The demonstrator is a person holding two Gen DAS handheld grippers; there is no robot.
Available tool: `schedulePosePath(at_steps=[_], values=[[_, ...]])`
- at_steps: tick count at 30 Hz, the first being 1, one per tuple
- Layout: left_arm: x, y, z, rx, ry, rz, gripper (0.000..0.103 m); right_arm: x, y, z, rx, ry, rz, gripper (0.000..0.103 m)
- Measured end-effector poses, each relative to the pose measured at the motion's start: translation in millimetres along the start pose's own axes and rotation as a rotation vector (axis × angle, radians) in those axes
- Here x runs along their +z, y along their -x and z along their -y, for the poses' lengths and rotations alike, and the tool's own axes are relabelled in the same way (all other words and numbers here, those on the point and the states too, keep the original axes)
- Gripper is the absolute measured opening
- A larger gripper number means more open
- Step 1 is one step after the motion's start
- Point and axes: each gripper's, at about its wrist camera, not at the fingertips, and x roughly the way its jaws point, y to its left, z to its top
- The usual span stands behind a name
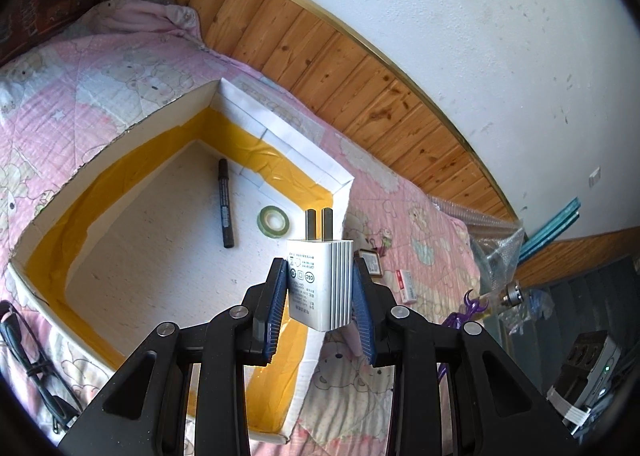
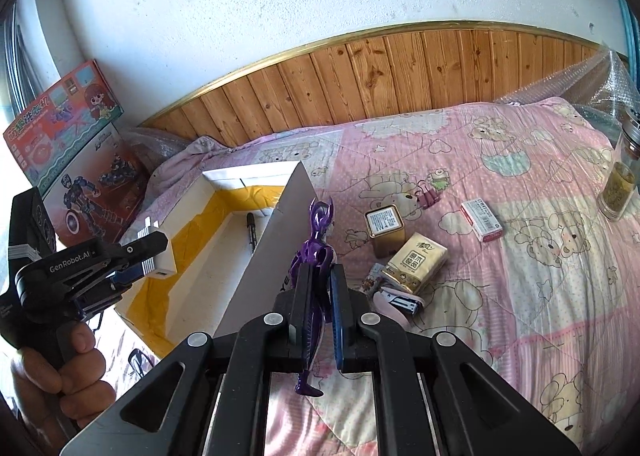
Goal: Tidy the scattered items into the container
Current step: 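Carry the charger and purple figure over the white box with both grippers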
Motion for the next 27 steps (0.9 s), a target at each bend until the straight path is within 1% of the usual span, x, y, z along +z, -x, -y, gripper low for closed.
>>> schedulePosePath(at_steps=[6, 16, 27], values=[[1, -4, -7, 0.006, 0.005, -0.012, 0.032, 9, -7, -14, 0.031, 0.006, -0.003, 0.009], [4, -6, -9, 0.007, -0.003, -0.024, 0.032, 17, -18, -36, 0.078, 0.042, -0.012, 0.009], [21, -7, -12, 0.041, -0.05, -0.034, 0.032, 27, -32, -54, 0.117, 0.077, -0.032, 0.009]])
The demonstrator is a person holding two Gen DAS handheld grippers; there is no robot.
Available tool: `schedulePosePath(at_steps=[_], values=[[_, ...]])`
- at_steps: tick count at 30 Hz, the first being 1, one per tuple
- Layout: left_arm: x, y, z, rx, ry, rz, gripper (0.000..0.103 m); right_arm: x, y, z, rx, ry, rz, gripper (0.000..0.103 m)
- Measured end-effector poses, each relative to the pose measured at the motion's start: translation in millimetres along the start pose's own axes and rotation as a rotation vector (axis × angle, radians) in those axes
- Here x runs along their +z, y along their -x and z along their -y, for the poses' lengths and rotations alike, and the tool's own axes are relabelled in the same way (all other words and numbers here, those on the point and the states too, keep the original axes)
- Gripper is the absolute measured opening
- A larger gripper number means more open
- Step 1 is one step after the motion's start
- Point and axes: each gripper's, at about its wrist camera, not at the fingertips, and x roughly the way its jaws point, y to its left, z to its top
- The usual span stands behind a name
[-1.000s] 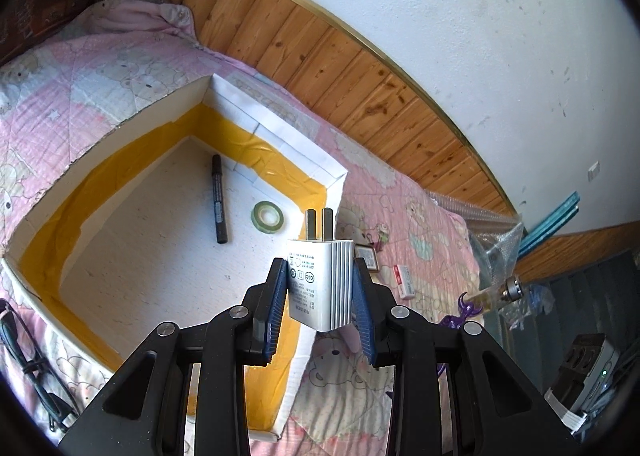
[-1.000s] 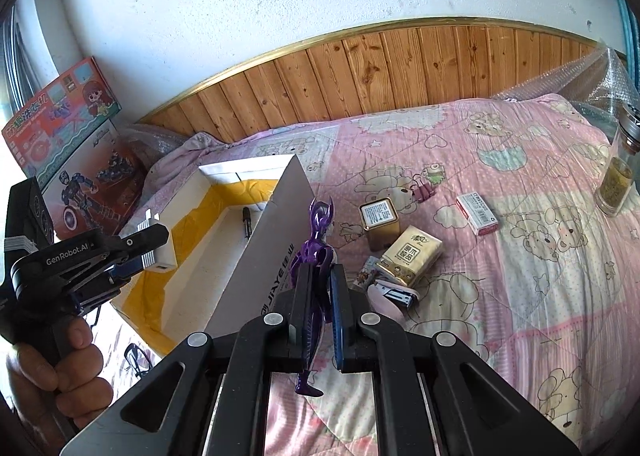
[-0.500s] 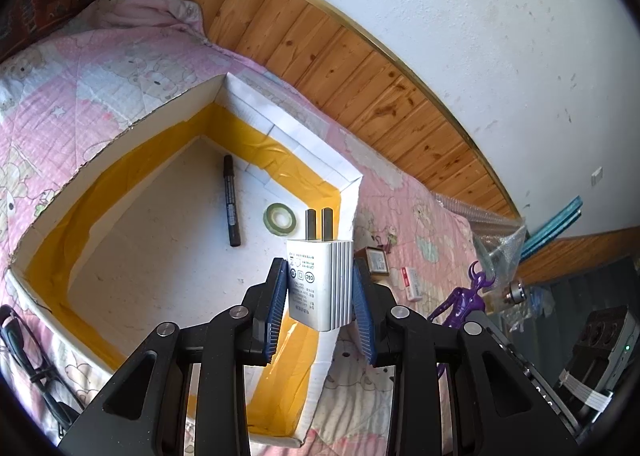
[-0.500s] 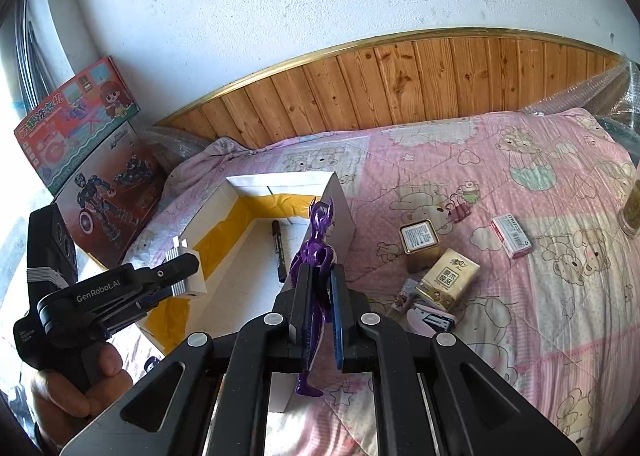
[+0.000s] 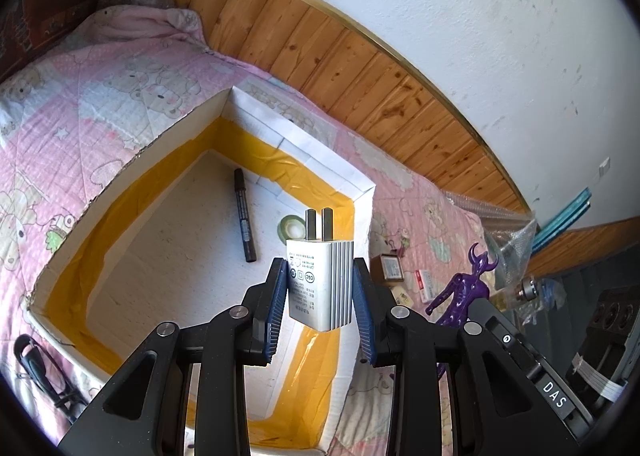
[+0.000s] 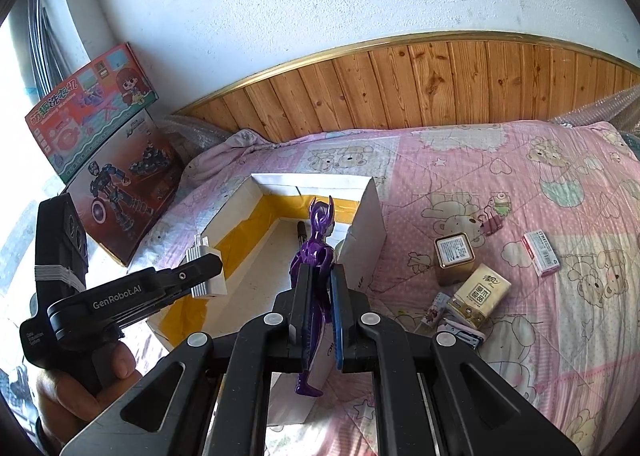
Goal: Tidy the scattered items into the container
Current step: 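Carry the charger and purple figure over the white box with both grippers, then lower the charger and purple figure down into the box with both grippers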
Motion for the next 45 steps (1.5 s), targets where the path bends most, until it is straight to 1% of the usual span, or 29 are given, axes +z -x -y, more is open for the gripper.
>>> schedulePosePath(at_steps=[3, 7, 11, 13, 20, 32, 40, 45], values=[[5, -3, 1, 0.017, -0.035, -0.008, 0.032, 3, -4, -3, 0.005, 0.007, -0.003, 0.009], [14, -13, -4, 0.064, -0.08, -0.028, 0.032, 8, -9, -8, 0.015, 0.019, -0.012, 0.009], [17, -31, -21, 0.078, -0.036, -0.085, 0.032, 12, -15, -12, 0.026, 0.022, -0.016, 0.009], [18, -37, -26, 0.086, -0.02, -0.098, 0.032, 13, -18, -14, 0.032, 0.022, -0.021, 0.009], [21, -41, -28, 0.13, -0.039, -0.089, 0.032, 17, -31, -23, 0.049, 0.036, -0.036, 0.009], [32, -51, -41, 0.185, -0.029, -0.083, 0.032, 22, -59, -45, 0.066, 0.089, -0.083, 0.009], [37, -54, -51, 0.192, -0.002, -0.084, 0.032, 26, -76, -53, 0.078, 0.096, -0.113, 0.009], [42, -55, -63, 0.169, 0.058, -0.091, 0.032, 28, -87, -58, 0.082, 0.102, -0.133, 0.009]])
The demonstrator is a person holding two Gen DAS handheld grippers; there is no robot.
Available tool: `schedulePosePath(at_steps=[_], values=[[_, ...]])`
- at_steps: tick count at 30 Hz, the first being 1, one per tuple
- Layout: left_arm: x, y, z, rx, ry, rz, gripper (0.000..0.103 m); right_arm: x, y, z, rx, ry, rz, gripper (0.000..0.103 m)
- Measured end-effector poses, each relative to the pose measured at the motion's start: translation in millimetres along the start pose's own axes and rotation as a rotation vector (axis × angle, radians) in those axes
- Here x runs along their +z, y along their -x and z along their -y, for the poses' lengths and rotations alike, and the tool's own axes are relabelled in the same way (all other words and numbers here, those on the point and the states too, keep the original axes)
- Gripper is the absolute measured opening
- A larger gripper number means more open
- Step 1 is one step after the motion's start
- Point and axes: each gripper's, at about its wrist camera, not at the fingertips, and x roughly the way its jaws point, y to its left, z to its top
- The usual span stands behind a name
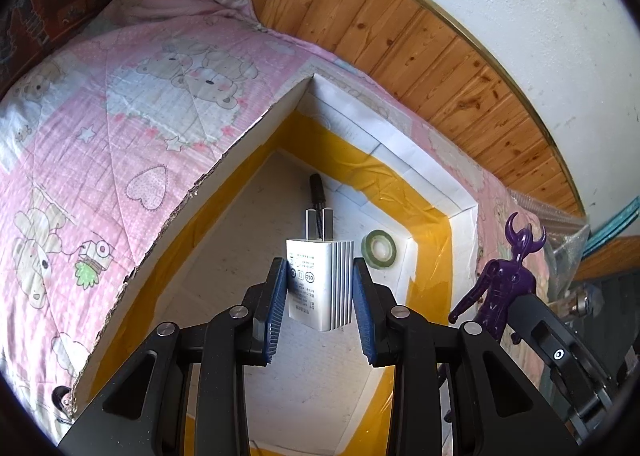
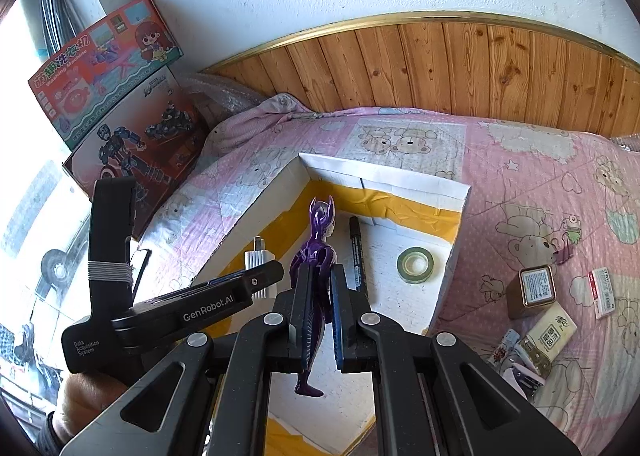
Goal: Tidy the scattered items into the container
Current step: 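Lower the charger and purple figure down into the box with both grippers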
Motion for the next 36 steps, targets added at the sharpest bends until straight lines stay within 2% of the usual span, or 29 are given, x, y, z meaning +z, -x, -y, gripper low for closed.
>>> schedulePosePath(at_steps=[19, 36], values=[[5, -6, -22, -0.024, 0.114, -0.029, 0.033, 25, -48, -17, -0.004, 0.059, -0.088, 0.009], [4, -15, -21, 0.009, 0.065, -0.048, 0.033, 40, -111, -23, -0.062, 0.167, -0.19, 0.009]])
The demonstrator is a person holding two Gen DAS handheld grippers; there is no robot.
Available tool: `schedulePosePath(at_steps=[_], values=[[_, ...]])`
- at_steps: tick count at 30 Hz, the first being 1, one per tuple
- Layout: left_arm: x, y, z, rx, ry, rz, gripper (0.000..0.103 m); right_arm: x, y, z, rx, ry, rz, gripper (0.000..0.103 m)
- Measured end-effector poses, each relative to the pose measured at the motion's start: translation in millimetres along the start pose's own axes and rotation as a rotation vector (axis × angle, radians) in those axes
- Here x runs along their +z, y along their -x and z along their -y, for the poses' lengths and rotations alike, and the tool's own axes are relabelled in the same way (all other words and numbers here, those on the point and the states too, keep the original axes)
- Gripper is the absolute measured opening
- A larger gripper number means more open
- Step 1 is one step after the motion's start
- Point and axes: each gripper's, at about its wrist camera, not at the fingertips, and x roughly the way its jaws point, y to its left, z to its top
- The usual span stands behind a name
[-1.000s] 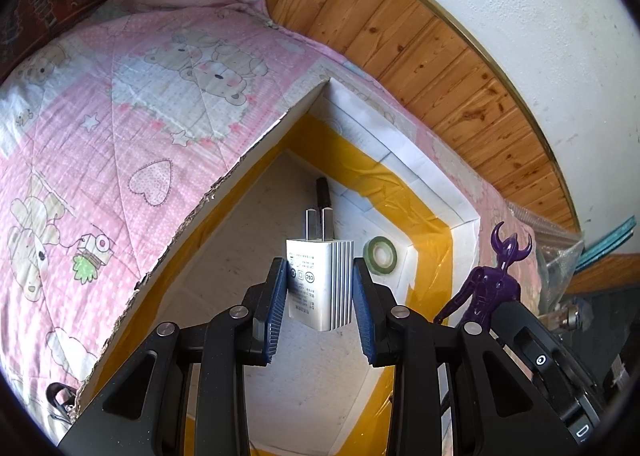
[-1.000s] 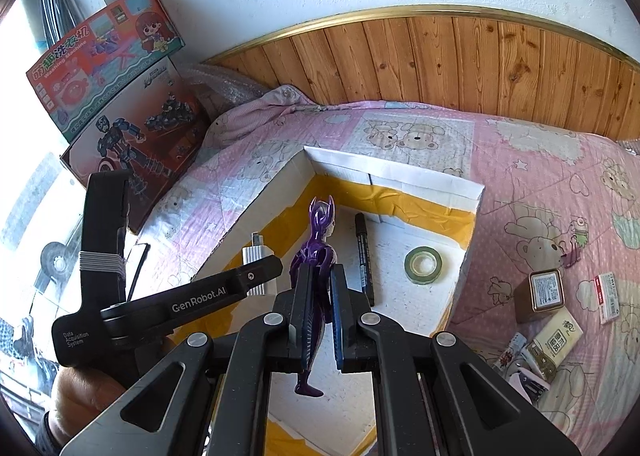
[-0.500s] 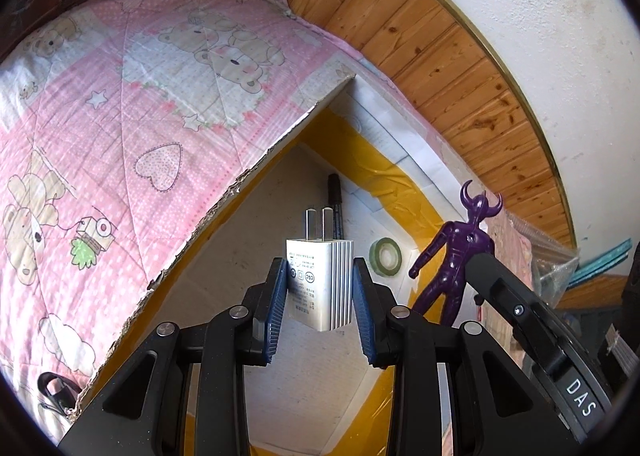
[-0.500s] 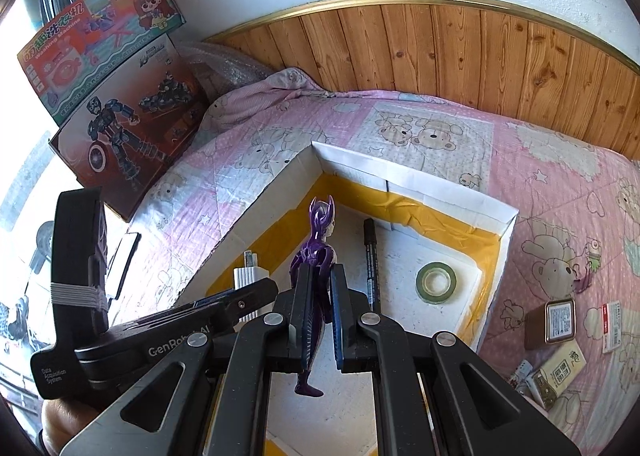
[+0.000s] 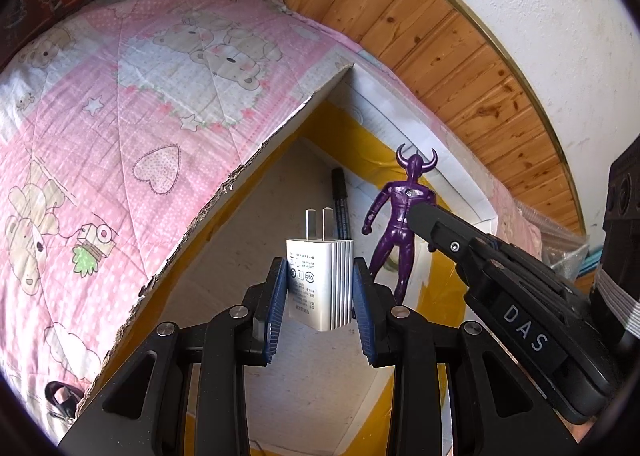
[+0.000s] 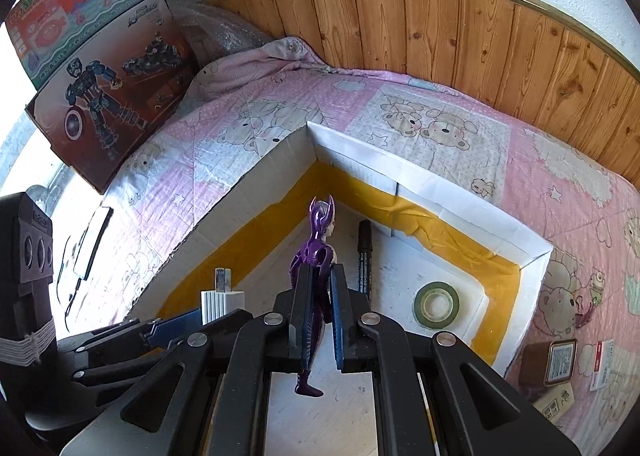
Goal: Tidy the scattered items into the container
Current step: 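Lower the charger and purple figure down into the box with both grippers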
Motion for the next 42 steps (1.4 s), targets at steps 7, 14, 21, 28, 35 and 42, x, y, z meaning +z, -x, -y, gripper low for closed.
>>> schedulePosePath(at_steps=[7, 14, 21, 28, 35, 42], values=[[1, -8, 2, -0.005, -0.019, -0.022, 0.033, 12, -21, -3, -0.006, 0.025, -0.03, 0.01], [4, -21, 4, -0.023, -0.028, -0.065, 0.033, 20, -38, -10, 0.004, 0.056, -0.061, 0.01], [3, -36, 2, -0.057, 0.002, -0.131, 0.033, 26, -58, -9, 0.01, 0.066, -0.109, 0.01], [6, -36, 4, -0.059, 0.017, -0.134, 0.033, 31, -72, -8, 0.0, 0.078, -0.13, 0.01], [7, -40, 5, 0.006, 0.028, -0.131, 0.033, 42, -81, -3, 0.024, 0.056, -0.146, 0.009], [9, -46, 8, 0.043, 0.045, -0.136, 0.033, 45, -95, -2, 0.018, 0.068, -0.19, 0.01]])
